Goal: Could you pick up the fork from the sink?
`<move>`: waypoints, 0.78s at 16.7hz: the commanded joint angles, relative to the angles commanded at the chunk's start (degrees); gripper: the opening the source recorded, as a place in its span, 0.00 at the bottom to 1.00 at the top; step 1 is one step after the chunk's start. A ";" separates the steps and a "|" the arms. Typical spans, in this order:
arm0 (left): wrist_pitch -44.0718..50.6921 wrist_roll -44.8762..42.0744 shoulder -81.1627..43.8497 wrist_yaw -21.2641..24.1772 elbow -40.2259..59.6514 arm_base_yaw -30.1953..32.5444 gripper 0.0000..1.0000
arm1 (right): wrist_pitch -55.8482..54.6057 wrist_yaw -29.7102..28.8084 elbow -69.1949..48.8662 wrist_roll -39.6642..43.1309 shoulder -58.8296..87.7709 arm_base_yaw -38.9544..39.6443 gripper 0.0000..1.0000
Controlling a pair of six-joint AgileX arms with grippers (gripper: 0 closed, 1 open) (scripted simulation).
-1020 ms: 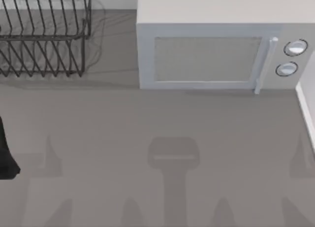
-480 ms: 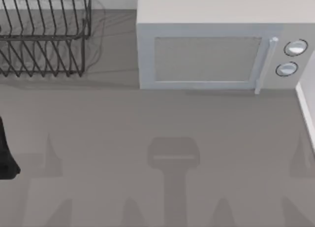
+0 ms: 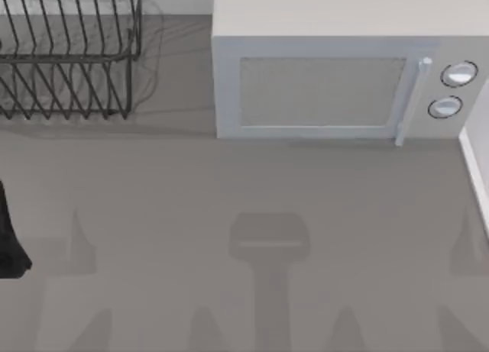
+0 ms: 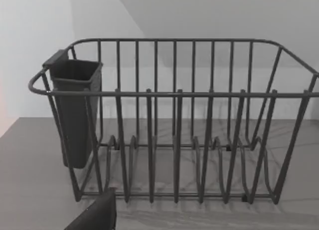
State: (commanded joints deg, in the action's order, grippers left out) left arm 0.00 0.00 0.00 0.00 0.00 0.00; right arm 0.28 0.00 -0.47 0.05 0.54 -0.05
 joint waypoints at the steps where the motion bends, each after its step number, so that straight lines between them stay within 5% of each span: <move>1: 0.00 0.00 0.00 0.00 0.00 0.00 1.00 | 0.57 -0.01 -0.97 0.10 1.11 -0.11 1.00; 13: 0.00 0.00 0.00 0.00 0.00 0.00 1.00 | 25.82 -0.13 -43.23 4.44 49.81 -4.84 1.00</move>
State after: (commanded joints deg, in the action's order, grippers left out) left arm 0.00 0.00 0.00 0.00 0.00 0.00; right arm 26.10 -0.14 -43.70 4.49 50.36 -4.89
